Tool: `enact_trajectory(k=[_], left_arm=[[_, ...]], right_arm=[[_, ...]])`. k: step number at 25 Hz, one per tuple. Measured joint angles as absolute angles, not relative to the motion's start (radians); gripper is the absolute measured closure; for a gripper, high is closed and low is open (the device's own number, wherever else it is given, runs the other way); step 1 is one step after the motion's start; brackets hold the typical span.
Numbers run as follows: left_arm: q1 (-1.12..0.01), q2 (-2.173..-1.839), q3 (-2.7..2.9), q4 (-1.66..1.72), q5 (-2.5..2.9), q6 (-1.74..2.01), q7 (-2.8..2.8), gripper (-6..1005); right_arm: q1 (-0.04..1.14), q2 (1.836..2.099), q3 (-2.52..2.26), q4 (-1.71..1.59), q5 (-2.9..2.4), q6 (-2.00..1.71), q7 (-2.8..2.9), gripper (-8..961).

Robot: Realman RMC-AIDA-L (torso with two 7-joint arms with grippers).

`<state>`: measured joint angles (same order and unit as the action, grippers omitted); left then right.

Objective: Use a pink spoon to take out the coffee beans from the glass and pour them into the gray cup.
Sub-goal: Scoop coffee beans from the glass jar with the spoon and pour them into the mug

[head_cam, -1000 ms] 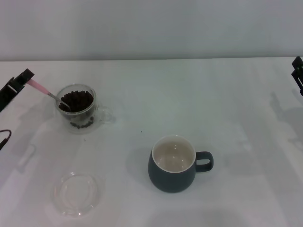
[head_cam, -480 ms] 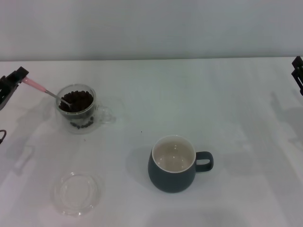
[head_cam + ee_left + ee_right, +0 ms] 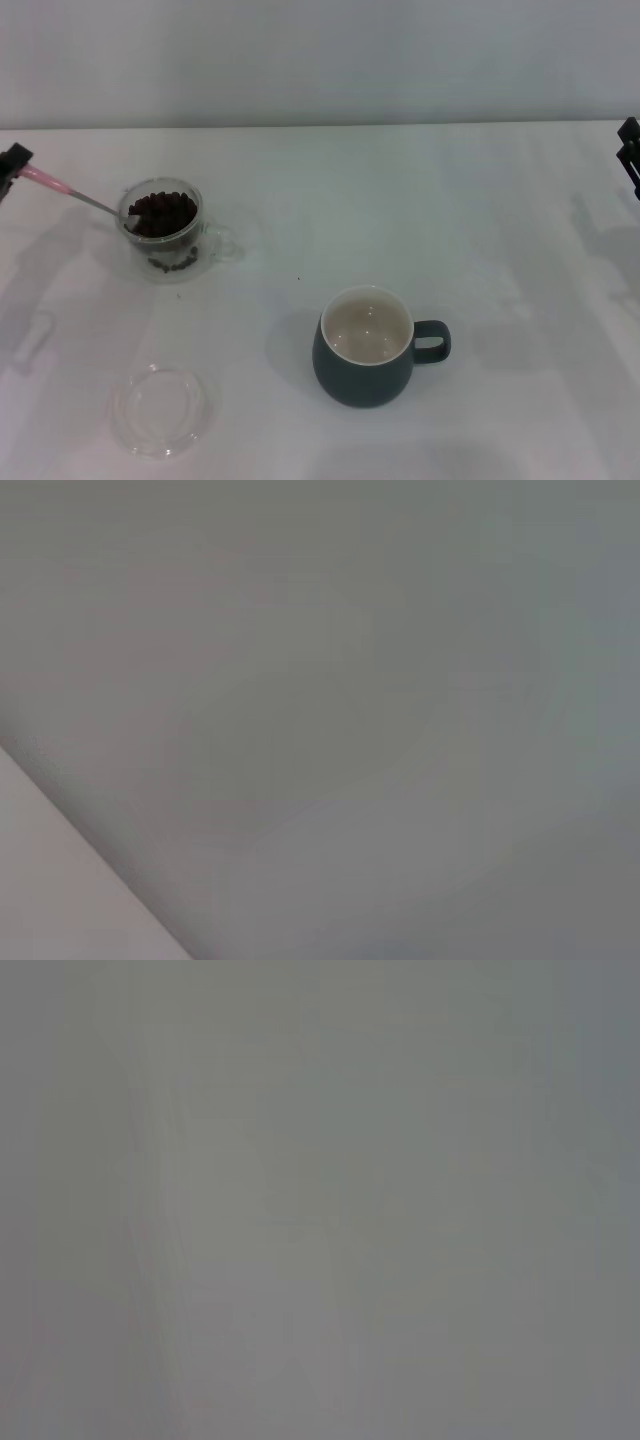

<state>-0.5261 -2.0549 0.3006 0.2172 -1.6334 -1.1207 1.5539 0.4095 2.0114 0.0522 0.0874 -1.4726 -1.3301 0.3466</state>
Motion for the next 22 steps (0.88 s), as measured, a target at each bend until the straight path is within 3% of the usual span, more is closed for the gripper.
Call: enact_trajectory(k=[22], left_arm=[[-0.478, -2.056, 0.305, 0.216, -1.689, -1.293, 1.487, 864]], right_arm=[[0.409, 2.011, 0.047, 0.090, -1.481, -1.354, 0.350, 260]])
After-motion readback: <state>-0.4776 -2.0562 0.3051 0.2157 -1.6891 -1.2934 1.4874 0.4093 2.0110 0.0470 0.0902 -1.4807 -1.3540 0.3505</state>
